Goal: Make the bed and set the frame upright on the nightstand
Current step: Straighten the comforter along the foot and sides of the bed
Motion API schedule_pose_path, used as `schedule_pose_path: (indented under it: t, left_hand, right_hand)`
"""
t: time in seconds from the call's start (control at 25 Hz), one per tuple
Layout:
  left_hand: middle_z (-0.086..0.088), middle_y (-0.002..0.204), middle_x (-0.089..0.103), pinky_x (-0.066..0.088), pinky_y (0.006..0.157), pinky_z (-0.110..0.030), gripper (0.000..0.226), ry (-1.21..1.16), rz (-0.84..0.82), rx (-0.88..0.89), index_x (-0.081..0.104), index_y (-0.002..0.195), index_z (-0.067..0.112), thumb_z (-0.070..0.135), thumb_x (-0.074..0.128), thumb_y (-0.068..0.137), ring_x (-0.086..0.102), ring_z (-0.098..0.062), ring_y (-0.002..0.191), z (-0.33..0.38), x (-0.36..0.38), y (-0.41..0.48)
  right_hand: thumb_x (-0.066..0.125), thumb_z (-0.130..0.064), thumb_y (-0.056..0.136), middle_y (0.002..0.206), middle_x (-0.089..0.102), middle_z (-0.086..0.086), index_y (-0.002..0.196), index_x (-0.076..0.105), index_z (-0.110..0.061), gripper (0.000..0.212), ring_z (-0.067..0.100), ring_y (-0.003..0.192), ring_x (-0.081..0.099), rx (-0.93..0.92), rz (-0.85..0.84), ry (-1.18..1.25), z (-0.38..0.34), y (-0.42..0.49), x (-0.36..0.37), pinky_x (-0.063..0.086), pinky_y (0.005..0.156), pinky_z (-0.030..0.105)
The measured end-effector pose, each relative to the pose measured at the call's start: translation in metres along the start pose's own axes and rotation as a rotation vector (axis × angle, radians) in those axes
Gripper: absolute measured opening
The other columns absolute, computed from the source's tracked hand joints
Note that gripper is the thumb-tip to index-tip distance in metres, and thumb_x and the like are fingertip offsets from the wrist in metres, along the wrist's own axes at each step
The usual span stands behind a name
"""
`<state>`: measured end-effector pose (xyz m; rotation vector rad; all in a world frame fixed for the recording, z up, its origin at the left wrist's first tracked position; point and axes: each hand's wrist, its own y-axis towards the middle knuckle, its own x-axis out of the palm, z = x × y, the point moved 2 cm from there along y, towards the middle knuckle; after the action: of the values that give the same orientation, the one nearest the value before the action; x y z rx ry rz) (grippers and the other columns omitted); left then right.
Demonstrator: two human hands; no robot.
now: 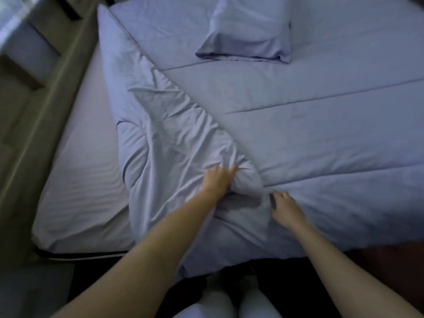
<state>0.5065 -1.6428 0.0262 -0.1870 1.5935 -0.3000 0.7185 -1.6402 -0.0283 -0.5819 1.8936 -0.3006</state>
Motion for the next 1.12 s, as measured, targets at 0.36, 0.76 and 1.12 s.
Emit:
schedule_pose_path:
  t: [0.36, 0.76, 1.12]
  left_hand:
    - [-0.018, 0.103, 0.061, 0.047, 0.064, -0.043, 0.024, -0.100, 0.426, -0.822, 0.054, 0.111, 0.014, 0.010, 0.046, 0.088, 0.060, -0.041, 0.089, -0.215, -0.046, -0.201]
    - [-0.042, 0.110, 0.058, 0.045, 0.088, -0.055, 0.031, -0.443, 0.633, -1.588, 0.061, 0.109, -0.015, 0.010, 0.057, 0.091, 0.058, -0.055, 0.102, -0.342, 0.081, -0.444]
    - [-0.026, 0.142, 0.042, 0.043, 0.095, -0.042, 0.036, -1.339, 0.240, -1.977, 0.051, 0.121, -0.007, 0.014, 0.050, 0.092, 0.045, -0.039, 0.130, -0.409, 0.239, -0.453]
  right_hand:
    - [0.046, -0.020, 0.090, 0.144, 0.037, 0.015, 0.142, 0.036, -0.014, 0.053, 0.034, 0.131, 0.042, -0.404, -0.325, -0.265, -0.153, 0.021, 0.020, 0.041, 0.106, 0.041]
    - [0.048, -0.027, 0.093, 0.145, 0.044, 0.013, 0.141, 0.040, -0.015, 0.050, 0.029, 0.128, 0.047, -0.506, -0.415, -0.398, -0.275, 0.030, 0.064, 0.041, 0.101, 0.032]
    - [0.052, -0.013, 0.088, 0.135, 0.047, 0.021, 0.127, 0.056, -0.009, 0.040, 0.035, 0.122, 0.050, -0.423, -0.213, -0.180, -0.417, 0.049, 0.152, 0.040, 0.102, 0.036]
